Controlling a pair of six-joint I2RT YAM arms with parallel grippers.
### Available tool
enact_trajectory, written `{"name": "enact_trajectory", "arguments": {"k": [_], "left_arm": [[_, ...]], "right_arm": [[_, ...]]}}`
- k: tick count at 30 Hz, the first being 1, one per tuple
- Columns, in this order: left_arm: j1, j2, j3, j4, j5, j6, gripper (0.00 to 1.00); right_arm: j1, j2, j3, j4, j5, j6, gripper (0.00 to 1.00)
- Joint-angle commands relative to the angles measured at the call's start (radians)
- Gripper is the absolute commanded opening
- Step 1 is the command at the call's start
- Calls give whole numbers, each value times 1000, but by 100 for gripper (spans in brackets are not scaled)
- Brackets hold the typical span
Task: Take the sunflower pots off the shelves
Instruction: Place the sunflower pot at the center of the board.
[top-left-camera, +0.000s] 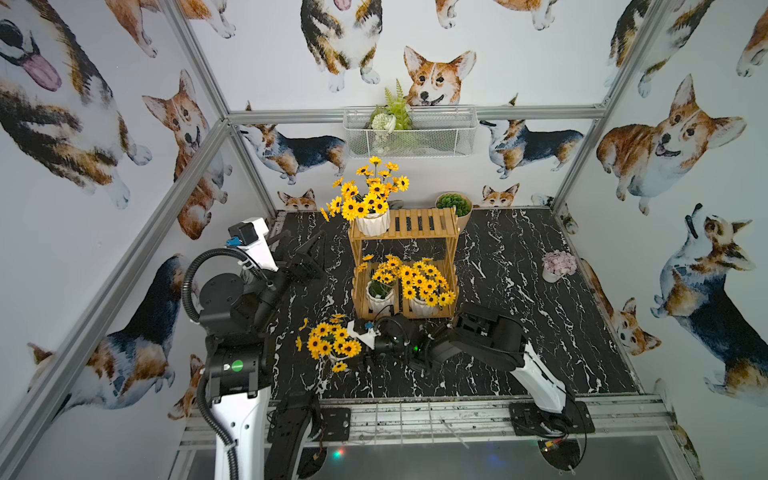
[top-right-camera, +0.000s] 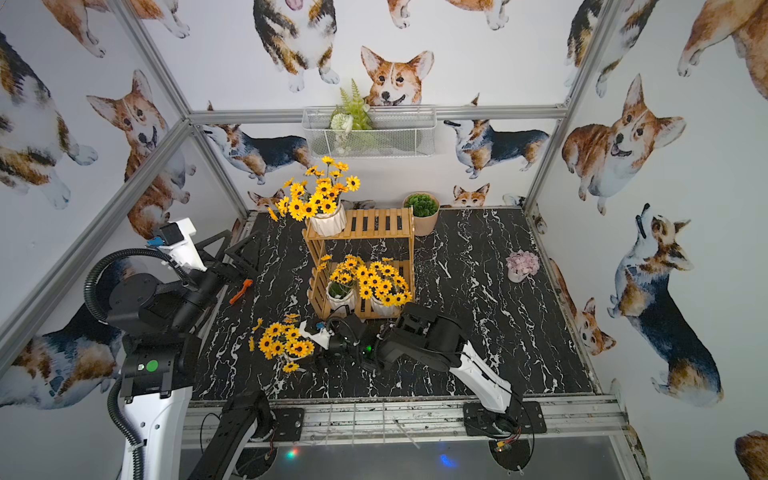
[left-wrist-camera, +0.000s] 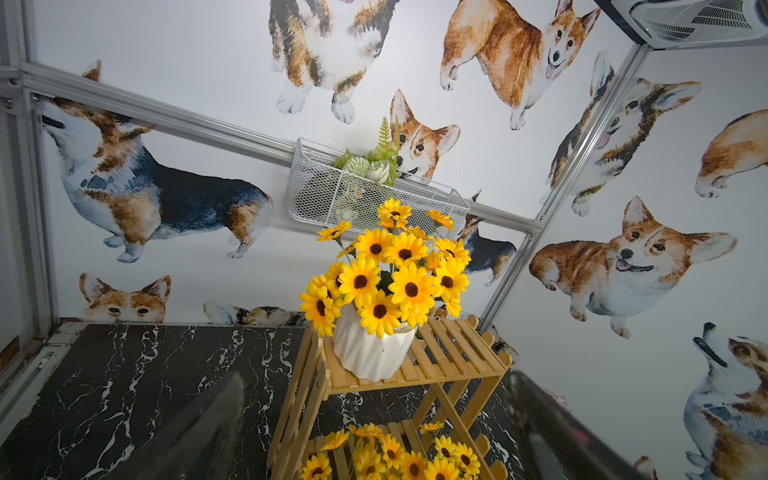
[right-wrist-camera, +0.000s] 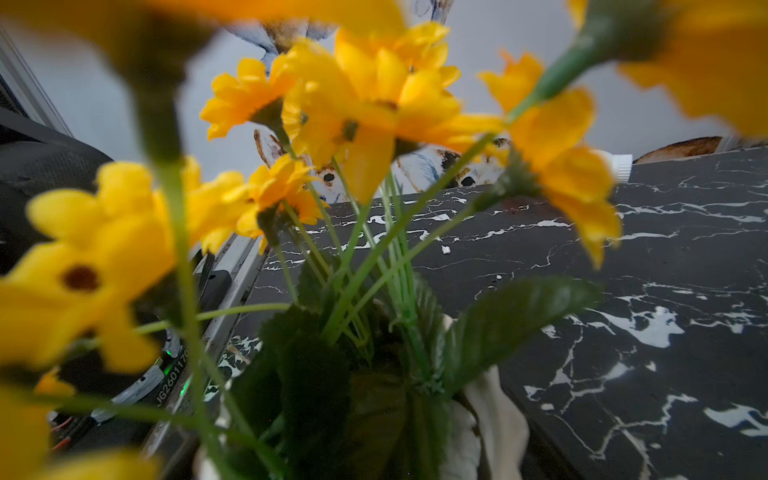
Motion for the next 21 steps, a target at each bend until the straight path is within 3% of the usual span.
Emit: {"name": "enact_trajectory", "arguments": {"k": [1,9,21], "left_arm": [[0,-5,-2,23,6,-2,100],[0,-8,-10,26,5,0,100],[0,-11,-14,27,2,0,100]], "right_arm": [[1,-10,-9,-19,-16,-12,48],[1,-29,-12,-75,-23,-37,68],[0,-52,10,-183,-49,-56,89]]}}
